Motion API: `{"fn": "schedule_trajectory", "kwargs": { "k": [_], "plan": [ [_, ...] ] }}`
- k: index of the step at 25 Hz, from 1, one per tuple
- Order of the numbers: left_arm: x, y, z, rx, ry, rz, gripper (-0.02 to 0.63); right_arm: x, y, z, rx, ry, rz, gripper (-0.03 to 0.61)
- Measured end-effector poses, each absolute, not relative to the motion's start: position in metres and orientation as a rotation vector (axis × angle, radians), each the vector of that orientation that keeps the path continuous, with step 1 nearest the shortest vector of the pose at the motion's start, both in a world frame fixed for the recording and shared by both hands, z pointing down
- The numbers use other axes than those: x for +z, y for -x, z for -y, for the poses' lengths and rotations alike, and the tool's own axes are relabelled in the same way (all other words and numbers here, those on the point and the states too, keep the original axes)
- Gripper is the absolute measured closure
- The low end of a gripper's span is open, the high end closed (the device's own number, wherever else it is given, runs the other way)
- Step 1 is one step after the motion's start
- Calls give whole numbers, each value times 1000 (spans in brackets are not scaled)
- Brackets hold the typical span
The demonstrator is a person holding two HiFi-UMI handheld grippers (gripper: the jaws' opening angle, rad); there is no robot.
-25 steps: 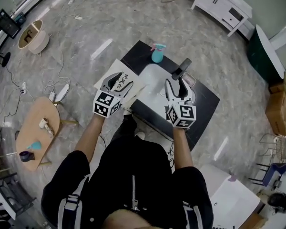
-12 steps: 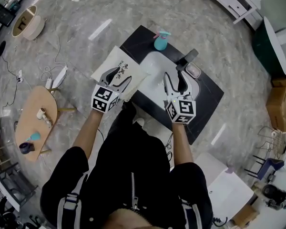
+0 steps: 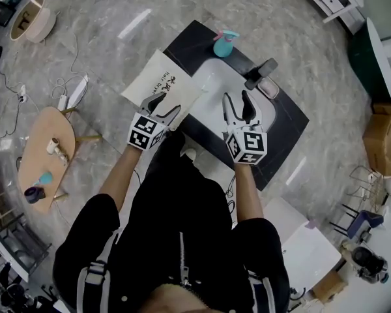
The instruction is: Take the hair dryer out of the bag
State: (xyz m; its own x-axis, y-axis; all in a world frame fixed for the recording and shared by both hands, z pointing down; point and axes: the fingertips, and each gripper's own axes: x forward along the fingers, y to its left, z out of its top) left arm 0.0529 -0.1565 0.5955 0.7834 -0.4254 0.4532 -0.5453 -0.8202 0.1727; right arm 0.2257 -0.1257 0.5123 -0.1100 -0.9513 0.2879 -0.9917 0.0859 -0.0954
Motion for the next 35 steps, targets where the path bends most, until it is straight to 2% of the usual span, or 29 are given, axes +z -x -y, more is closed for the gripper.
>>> {"fn": "schedule_trajectory", "kwargs": {
  "k": [19,25,26,28,29,35],
  "plan": [
    [707,-62,106,953,-2556,565,358,530,-232,117,449,-1980,2167,351],
    [734,-54,103,1054,-2526,570,408,537,-231,115,465,-1969,2154,353],
    [735,-53,104,1056,-2528,579,432,538,-230,114,468,-1965,2153,354],
    [735,-50,106,1057,-2529,590,534,541,-228,114,474,-1955,2155,354],
    [734,-49,107,1054,-2527,592,548,542,-226,115,476,-1948,2158,353],
    [710,-44,114,950,-2500,619,563,555,-215,114,488,-1891,2166,353]
  ]
}}
